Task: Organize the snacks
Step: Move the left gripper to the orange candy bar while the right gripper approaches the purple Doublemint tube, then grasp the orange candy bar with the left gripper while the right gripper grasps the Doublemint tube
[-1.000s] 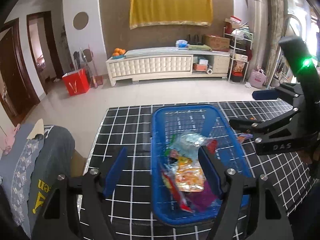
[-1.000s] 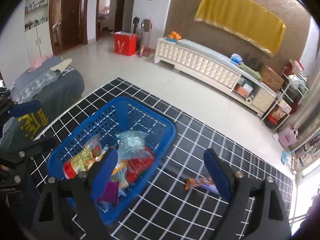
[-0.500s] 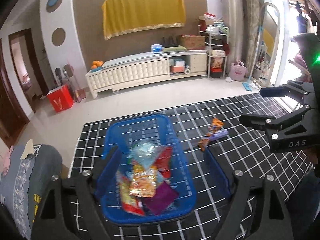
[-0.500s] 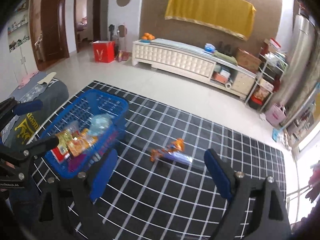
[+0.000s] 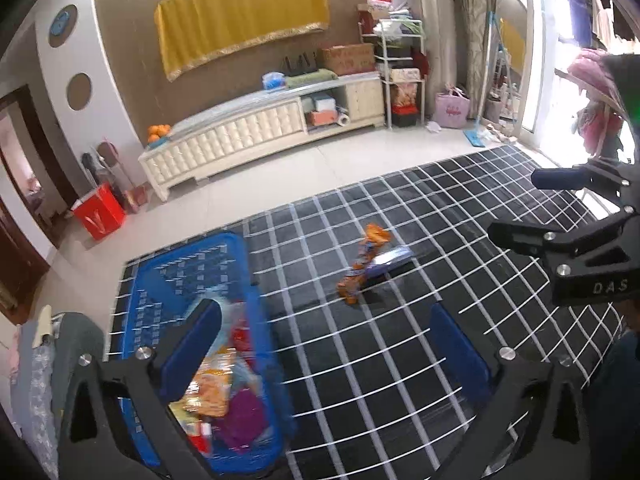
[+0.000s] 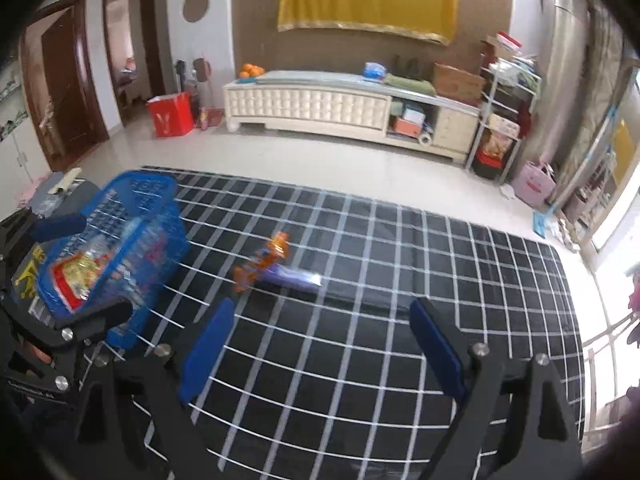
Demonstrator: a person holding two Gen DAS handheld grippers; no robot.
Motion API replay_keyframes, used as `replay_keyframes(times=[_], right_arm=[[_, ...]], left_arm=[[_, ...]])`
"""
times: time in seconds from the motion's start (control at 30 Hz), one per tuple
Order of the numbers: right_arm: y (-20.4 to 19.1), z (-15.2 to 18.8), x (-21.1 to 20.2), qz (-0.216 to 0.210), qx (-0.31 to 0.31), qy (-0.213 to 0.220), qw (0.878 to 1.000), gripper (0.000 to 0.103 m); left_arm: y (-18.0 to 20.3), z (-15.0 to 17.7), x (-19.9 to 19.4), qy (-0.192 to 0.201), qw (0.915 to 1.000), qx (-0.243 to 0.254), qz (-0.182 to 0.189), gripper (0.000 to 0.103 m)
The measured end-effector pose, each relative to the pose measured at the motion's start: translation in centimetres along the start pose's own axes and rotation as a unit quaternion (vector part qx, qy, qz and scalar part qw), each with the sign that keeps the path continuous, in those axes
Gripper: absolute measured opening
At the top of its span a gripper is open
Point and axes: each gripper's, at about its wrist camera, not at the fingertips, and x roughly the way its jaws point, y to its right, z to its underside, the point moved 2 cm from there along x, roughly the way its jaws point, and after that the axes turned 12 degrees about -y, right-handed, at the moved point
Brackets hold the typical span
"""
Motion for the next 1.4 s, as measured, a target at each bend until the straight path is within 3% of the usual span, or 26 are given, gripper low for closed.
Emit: replay_keyframes(times=[0.17,0.63,0.7,0.77,0.93,1.0,1.07,1.27,1.33,1.4], right_arm=[[2.1,0.8,2.2,0.01,0.011,-0.013,1.0,0.092],[4.5,0.9,10.5,-0.032,0.067,-0.07,0.995,0.092],[4.7,0.5,11.1,-0.039,0.07,-0.072,0.994,0.092],[4.7,0.2,11.6,-0.042,0.069,-0.075,0.994,0.092],[4.6,-0.5,13.0,-0.05,0.061,-0.082,0.994,0.092],[4.8,-0.6,13.5,-0.054,0.063,-0.086,0.993,0.092],[4.8,-0.7,13.9,-0.059,0.064,-0.088,0.992,0.092],[4.7,-0.6,14.5,-0.059,0.049,-0.098,0.992,0.092],[4.6,-0.9,14.5,-0.061,0.043,-0.097,0.992,0.092],[4.3,-1.3,14.4,-0.068,0.032,-0.094,0.993,0.092]], left_arm=[[2.0,-0.8,3.3,-0.012,0.9992,-0.011,0.037,0.103],[4.3,-2.2,13.3,-0.066,0.9962,-0.031,0.048,0.102],[4.0,-2.5,14.3,-0.074,0.9957,-0.034,0.045,0.084],[3.3,-2.8,15.4,-0.083,0.9941,-0.047,0.053,0.074],[2.3,-3.0,17.5,-0.095,0.9925,-0.06,0.048,0.071],[2.3,-3.0,18.3,-0.099,0.9926,-0.057,0.04,0.057],[2.3,-3.2,19.0,-0.107,0.9923,-0.051,0.037,0.052],[2.3,-3.8,20.9,-0.114,0.9925,-0.041,0.012,0.05],[2.3,-4.0,21.3,-0.117,0.9922,-0.041,0.013,0.044],[2.0,-4.2,21.7,-0.122,0.9911,-0.05,0.023,0.027]])
